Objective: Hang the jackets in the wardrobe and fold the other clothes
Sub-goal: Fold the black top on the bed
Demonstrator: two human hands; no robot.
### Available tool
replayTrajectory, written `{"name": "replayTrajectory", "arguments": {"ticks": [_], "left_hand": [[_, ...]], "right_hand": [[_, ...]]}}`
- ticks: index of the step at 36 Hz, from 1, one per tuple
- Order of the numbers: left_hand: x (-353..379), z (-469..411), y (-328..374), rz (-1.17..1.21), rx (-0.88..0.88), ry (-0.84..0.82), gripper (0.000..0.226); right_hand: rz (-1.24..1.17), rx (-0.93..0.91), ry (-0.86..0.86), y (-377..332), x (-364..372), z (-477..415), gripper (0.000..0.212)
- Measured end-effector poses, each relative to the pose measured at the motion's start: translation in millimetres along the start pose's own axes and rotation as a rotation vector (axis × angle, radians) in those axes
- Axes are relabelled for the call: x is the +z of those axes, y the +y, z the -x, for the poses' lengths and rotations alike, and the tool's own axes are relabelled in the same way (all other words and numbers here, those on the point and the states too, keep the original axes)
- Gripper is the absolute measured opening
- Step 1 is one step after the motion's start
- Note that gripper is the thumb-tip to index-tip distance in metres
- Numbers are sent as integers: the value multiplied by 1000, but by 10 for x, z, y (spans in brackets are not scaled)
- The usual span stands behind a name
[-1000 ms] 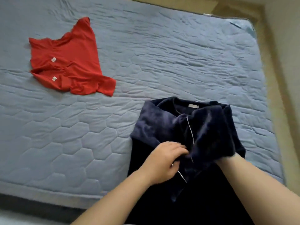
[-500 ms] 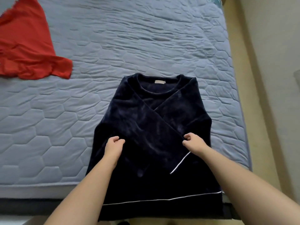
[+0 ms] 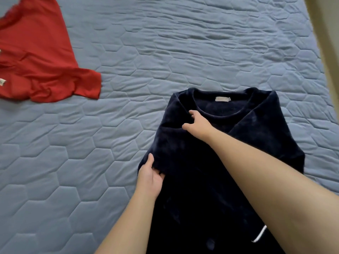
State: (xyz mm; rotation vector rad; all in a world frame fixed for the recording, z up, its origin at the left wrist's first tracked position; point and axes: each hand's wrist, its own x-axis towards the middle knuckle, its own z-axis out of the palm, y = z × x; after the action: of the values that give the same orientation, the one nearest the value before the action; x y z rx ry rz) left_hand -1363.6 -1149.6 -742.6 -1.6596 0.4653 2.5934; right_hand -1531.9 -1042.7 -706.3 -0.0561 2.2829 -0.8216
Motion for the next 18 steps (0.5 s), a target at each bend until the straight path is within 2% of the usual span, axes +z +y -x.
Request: {"name": "replayTrajectory", "arguments": {"ticks": [7, 12, 15, 18], "left_hand": [[-137, -219, -2, -8, 20, -35, 35], [-203, -297, -19, -36, 71, -62, 31], [-220, -254, -36, -72, 85, -92, 29], [-207, -163, -40, -153, 104, -94, 24]], "right_hand": [[-210, -193, -50, -326, 313, -493, 63], [-265, -139, -120, -253, 408, -625, 75], [-182, -142, -100, -208, 380, -505, 78], [34, -159, -25, -118, 315, -249, 79]]}}
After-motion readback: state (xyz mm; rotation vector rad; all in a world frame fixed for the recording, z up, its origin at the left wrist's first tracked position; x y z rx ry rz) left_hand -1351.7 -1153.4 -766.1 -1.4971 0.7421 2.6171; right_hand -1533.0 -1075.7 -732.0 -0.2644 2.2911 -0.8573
